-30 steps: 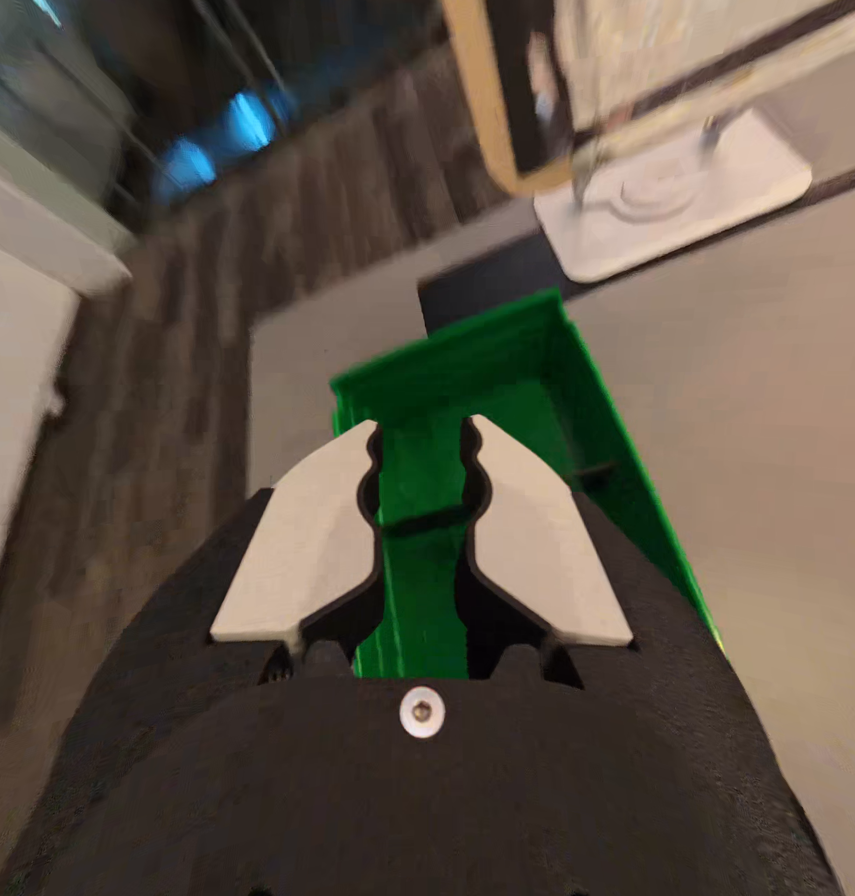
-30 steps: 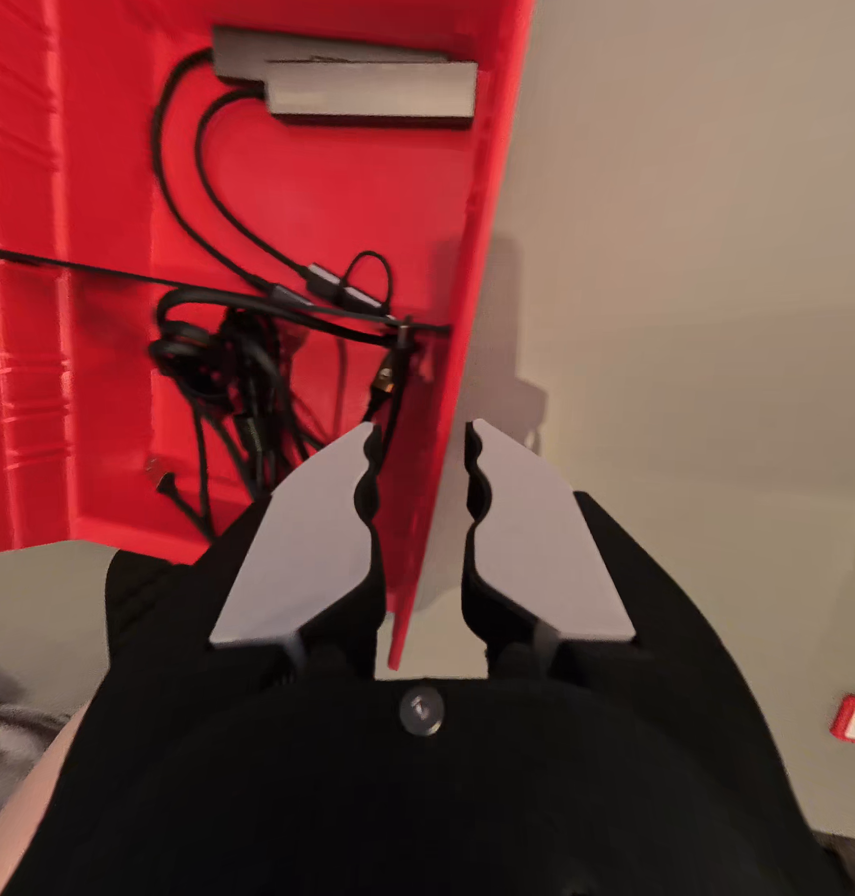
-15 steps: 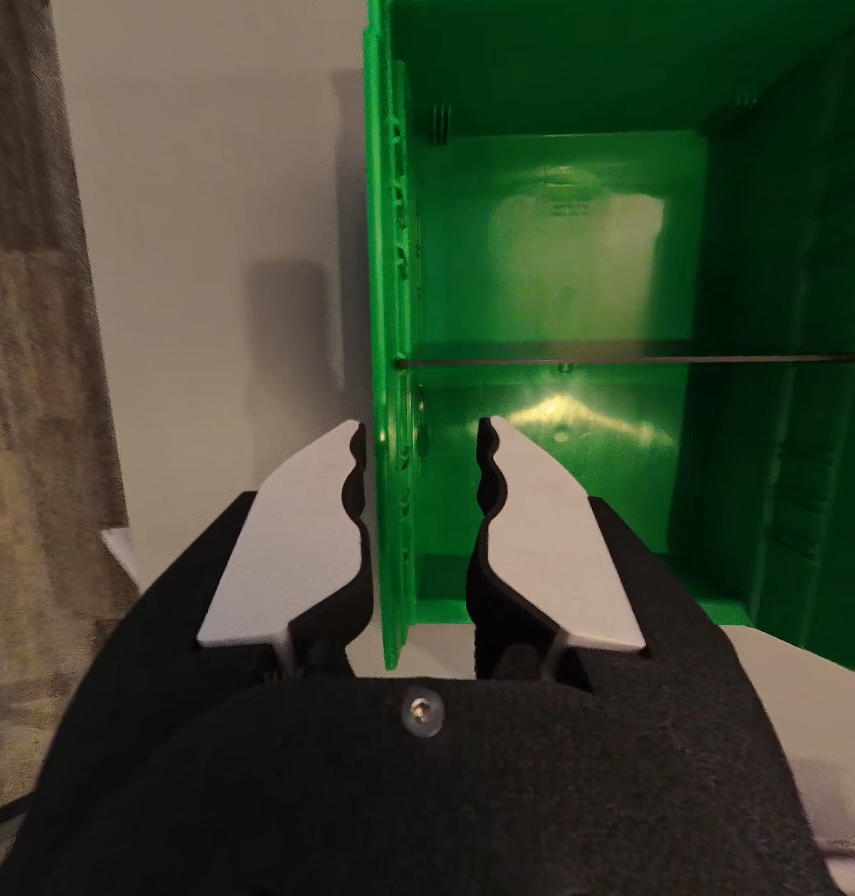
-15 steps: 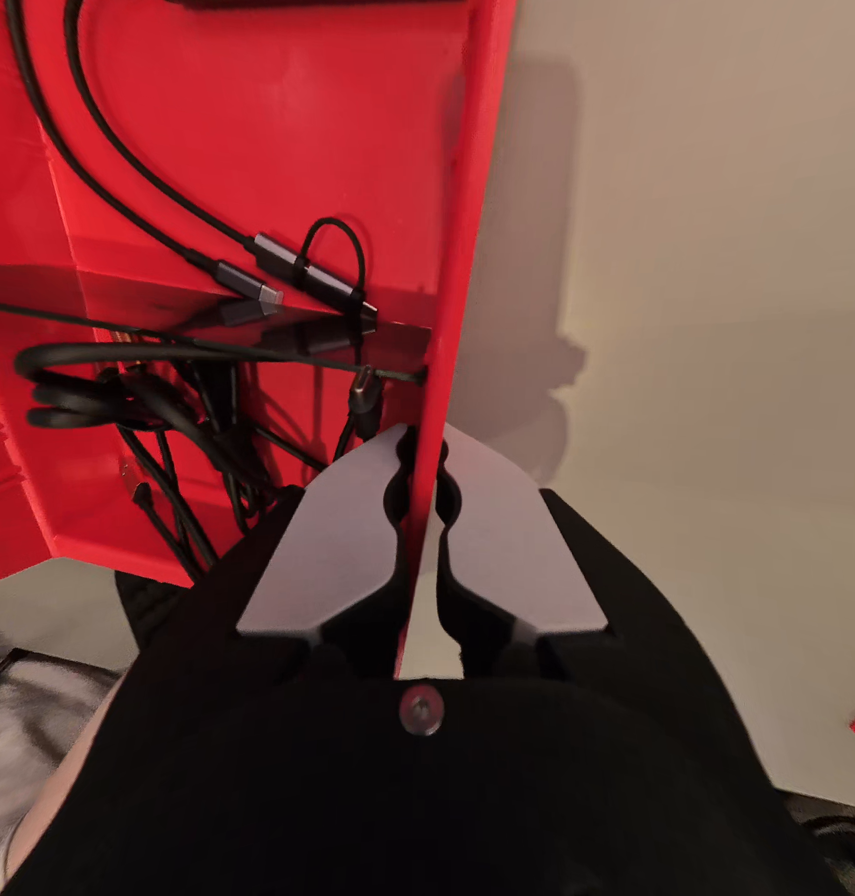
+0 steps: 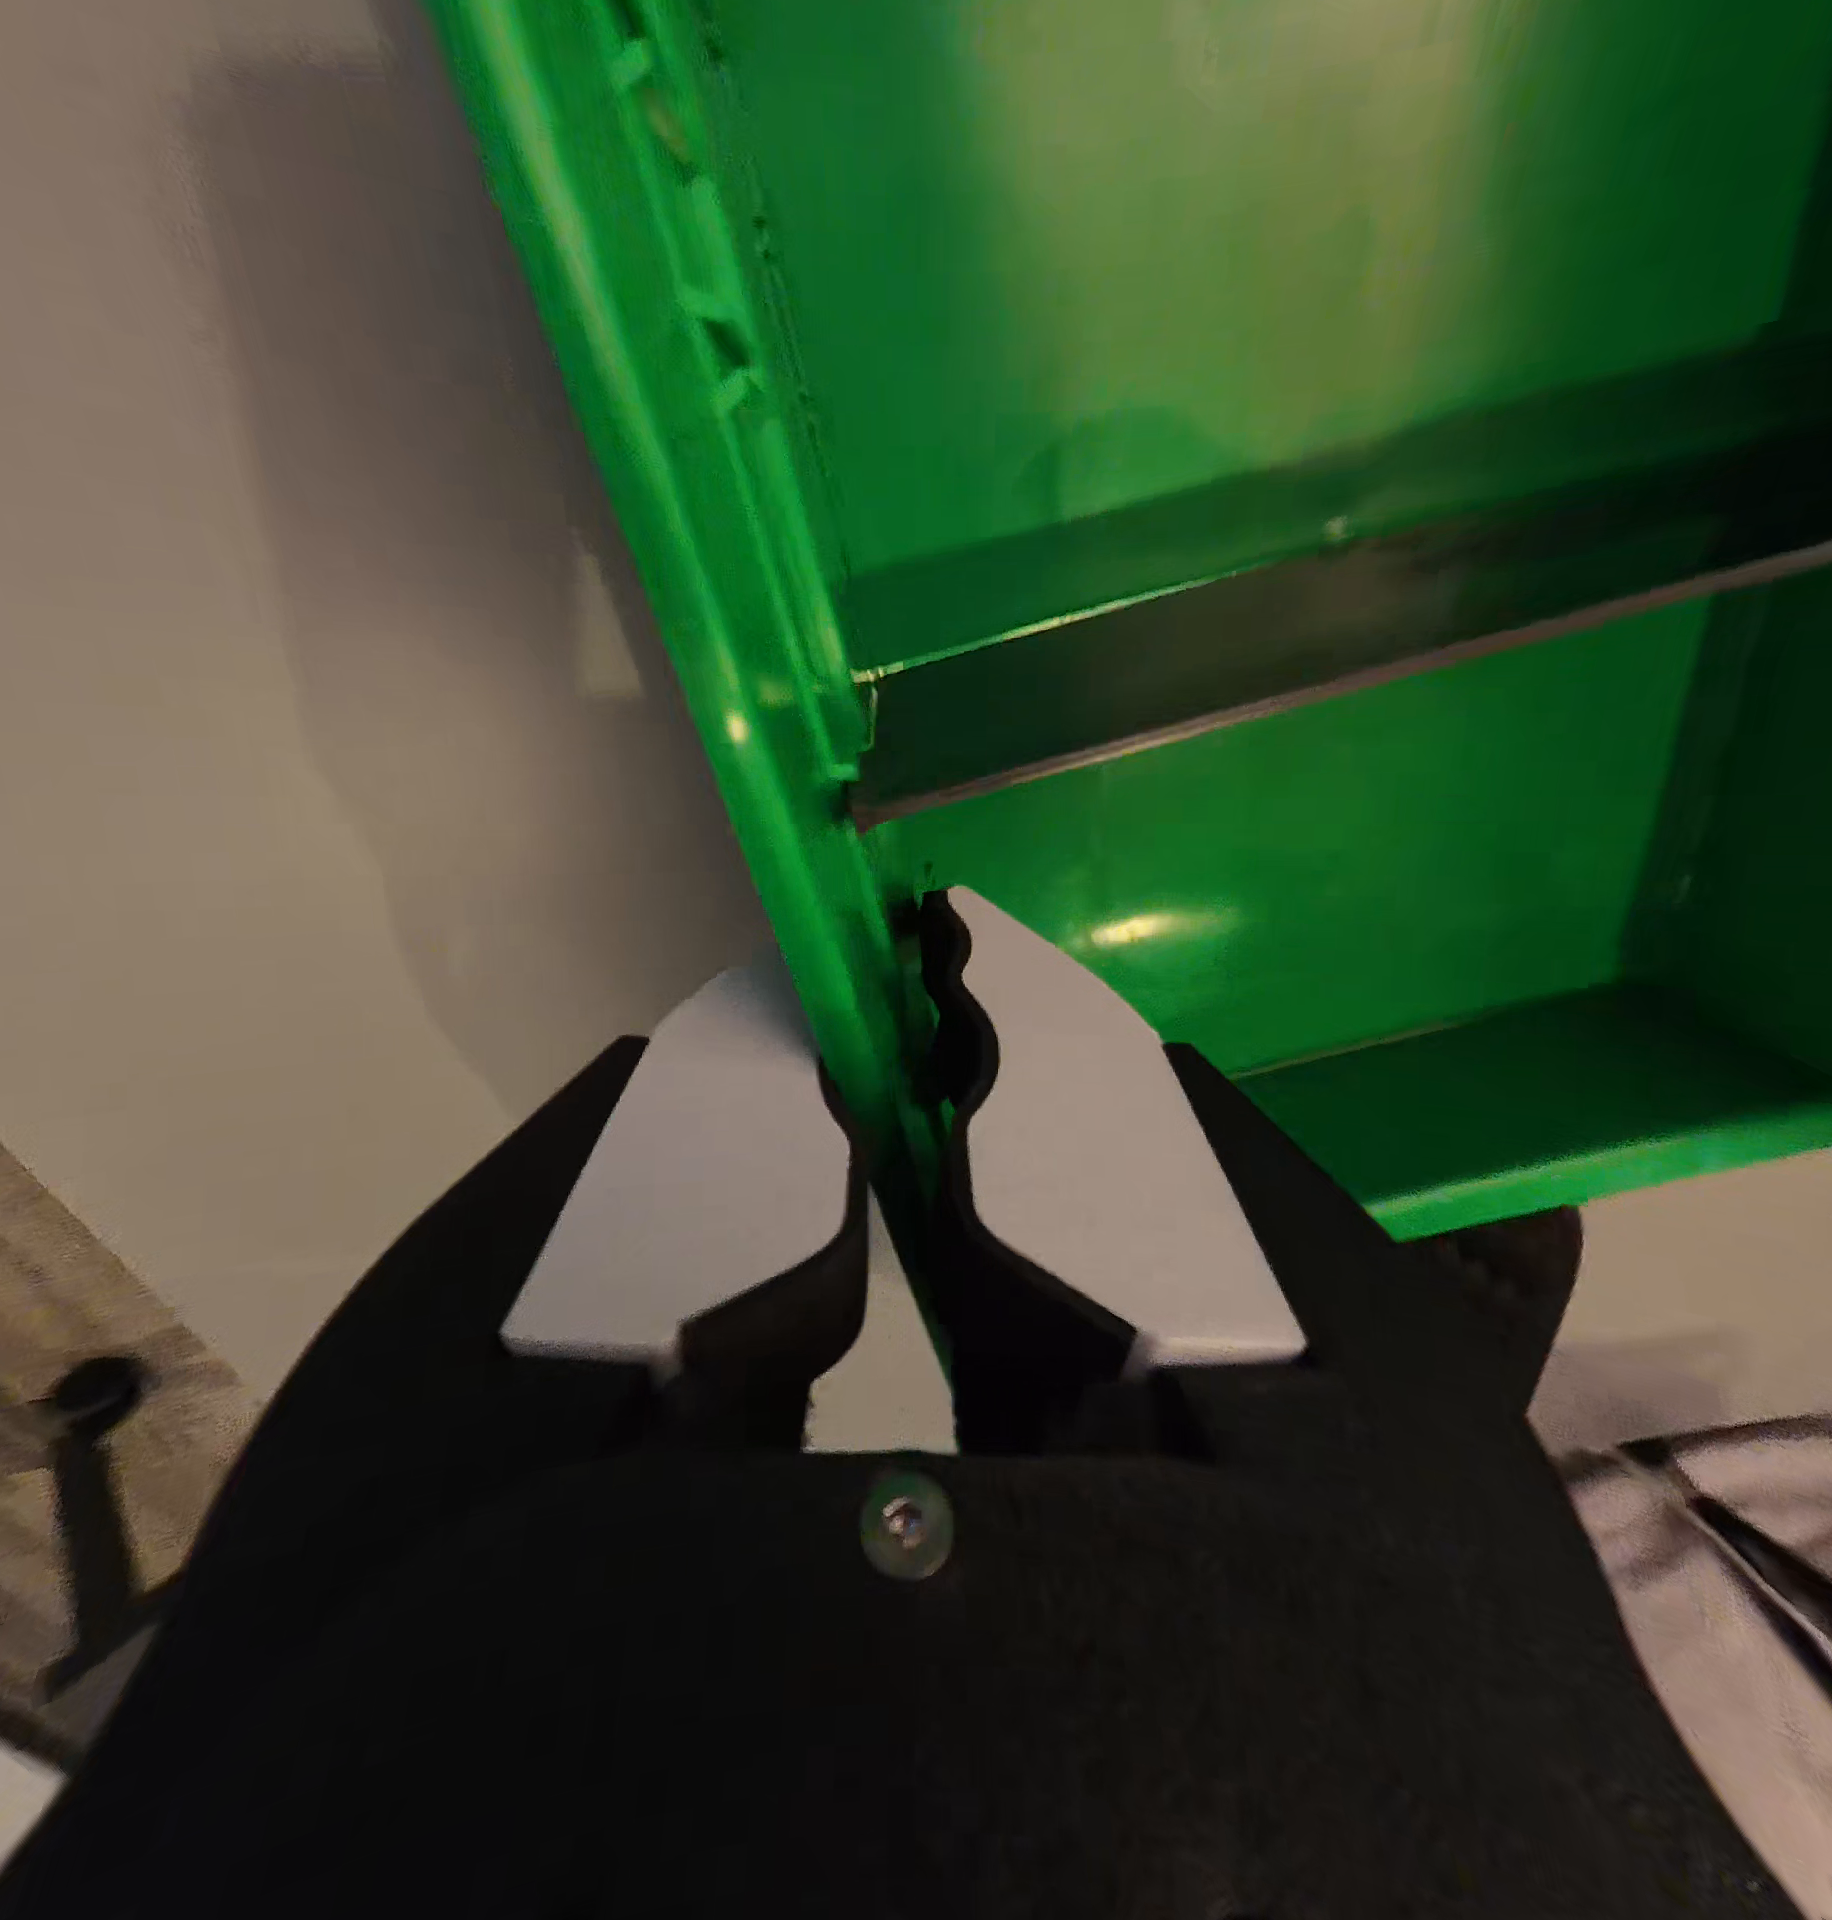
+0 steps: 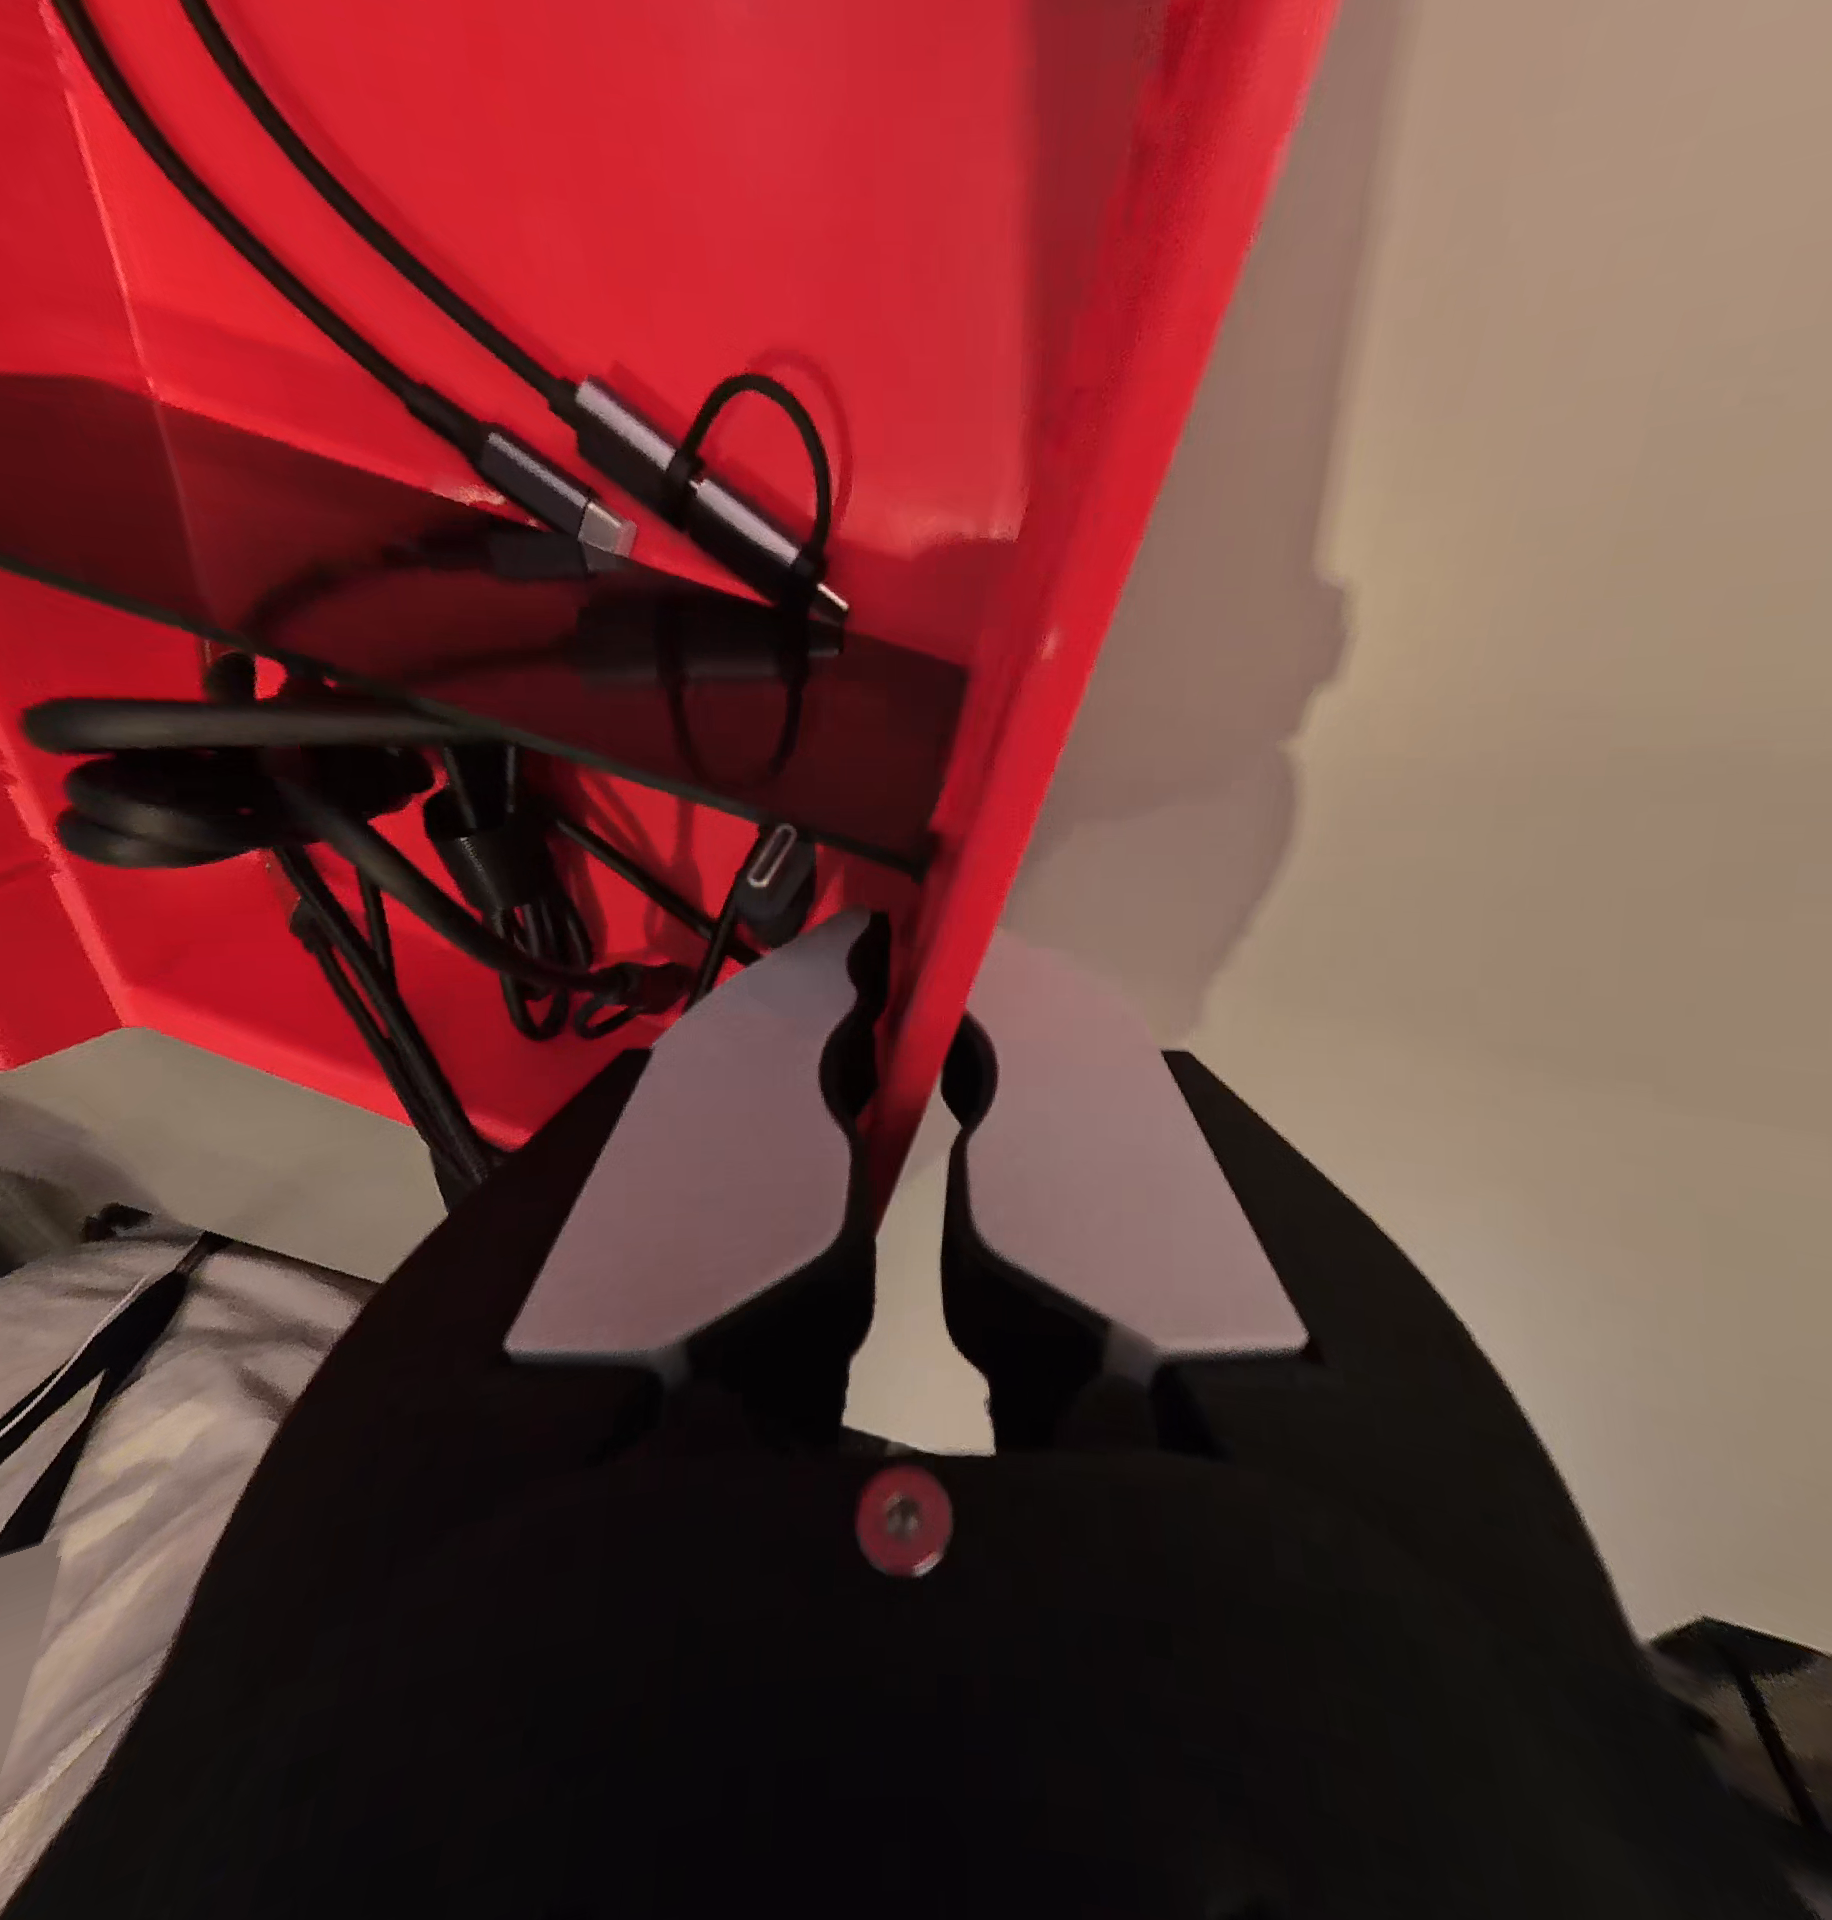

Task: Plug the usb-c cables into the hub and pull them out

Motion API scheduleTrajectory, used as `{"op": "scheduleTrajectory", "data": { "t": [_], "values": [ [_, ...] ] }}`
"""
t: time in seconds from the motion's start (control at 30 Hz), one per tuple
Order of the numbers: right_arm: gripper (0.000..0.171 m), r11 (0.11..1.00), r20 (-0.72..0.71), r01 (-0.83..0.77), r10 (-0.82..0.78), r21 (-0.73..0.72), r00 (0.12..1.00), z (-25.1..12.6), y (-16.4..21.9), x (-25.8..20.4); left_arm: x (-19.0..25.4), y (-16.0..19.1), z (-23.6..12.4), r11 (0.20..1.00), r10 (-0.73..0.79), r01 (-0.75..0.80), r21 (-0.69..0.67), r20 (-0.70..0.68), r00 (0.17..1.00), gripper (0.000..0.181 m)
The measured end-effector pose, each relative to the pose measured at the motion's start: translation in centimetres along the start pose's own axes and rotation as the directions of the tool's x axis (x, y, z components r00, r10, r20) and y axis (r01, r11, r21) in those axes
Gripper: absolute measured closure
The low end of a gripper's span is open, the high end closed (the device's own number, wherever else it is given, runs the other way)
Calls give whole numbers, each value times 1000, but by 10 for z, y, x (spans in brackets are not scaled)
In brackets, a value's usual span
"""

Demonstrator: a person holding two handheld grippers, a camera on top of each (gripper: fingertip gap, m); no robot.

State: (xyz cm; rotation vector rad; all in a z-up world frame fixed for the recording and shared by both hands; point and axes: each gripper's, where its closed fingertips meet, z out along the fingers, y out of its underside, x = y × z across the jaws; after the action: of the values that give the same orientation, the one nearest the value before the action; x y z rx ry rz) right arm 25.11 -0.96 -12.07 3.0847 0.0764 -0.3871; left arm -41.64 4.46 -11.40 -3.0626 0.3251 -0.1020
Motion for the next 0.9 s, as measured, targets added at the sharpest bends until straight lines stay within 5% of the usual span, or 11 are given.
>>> {"op": "scheduleTrajectory", "data": {
  "t": [0.33, 0.7, 0.9],
  "values": [
    [163, 984, -63, 121, -130, -132, 989, 11, -14, -48, 87, -16, 8, 984, 106, -113, -137, -57, 993, 175],
    [156, 945, -101, 246, -272, -217, 957, 20, -28, -91, 111, 2, 9, 980, 18, -49, -193, -159, 987, 176],
    [149, 951, -72, 250, -266, -181, 961, 18, -34, -105, 112, 15, 4, 962, 17, -59, -268, -155, 988, 160]
  ]
}}
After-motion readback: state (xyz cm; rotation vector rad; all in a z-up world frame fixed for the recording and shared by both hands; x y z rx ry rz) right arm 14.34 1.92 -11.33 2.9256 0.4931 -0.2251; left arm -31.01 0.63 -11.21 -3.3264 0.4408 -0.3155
